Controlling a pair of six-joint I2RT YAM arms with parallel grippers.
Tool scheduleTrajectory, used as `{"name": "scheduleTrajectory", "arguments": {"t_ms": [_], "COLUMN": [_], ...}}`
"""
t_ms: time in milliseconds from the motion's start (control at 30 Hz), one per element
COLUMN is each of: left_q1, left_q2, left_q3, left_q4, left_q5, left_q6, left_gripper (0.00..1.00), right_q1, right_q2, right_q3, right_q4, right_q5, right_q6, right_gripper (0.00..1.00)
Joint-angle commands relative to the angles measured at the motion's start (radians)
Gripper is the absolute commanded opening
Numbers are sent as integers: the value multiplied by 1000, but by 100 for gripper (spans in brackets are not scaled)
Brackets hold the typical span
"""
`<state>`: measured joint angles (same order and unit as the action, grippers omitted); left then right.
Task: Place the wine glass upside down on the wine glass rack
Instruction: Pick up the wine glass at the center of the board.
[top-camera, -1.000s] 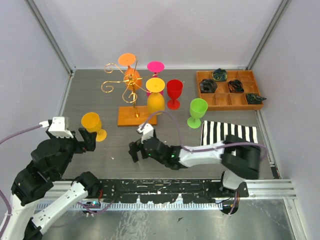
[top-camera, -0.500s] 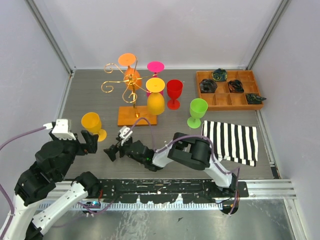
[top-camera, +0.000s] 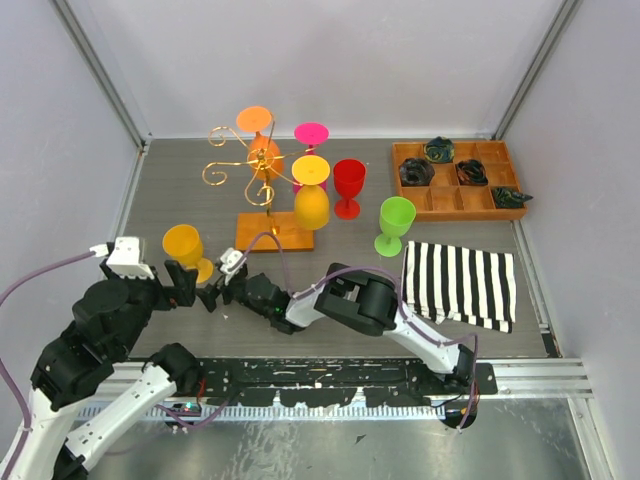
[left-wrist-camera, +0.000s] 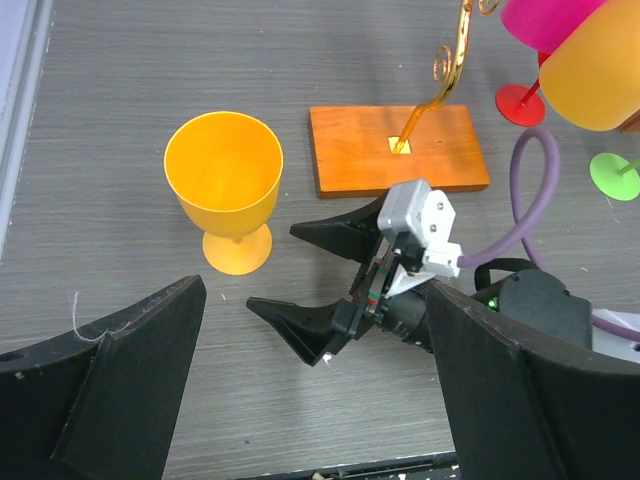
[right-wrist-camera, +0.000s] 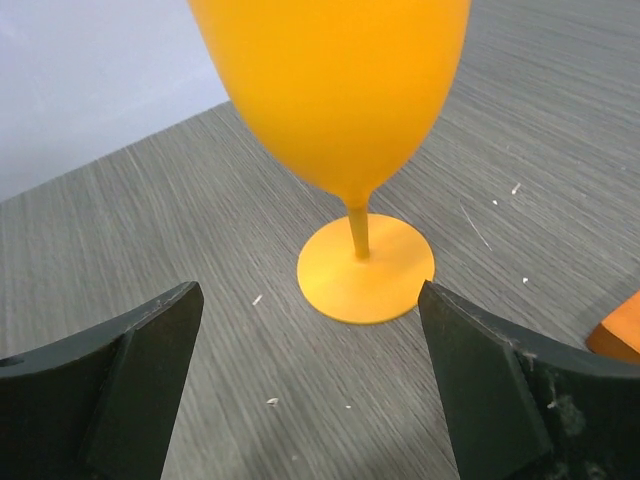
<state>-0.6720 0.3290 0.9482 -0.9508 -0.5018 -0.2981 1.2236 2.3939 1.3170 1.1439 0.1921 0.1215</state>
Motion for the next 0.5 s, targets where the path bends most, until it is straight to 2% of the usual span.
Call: {"name": "scheduleTrajectory", "arguments": {"t_ms": [0,467], "left_q1": [13,42], "left_q2": [9,9], "left_q3": [-17,-27], "left_q4": [17,26], "left_q5": [19,40], "left_q6": [14,26], "left_gripper": [98,98], "right_q1": [-19,-49], "right_q2": [40,174], "right_q3": [75,277], "right_q4": [21,-43], "right_q5": [-13,-30], "right_q6": [-26,-54], "right_gripper": [94,88]}}
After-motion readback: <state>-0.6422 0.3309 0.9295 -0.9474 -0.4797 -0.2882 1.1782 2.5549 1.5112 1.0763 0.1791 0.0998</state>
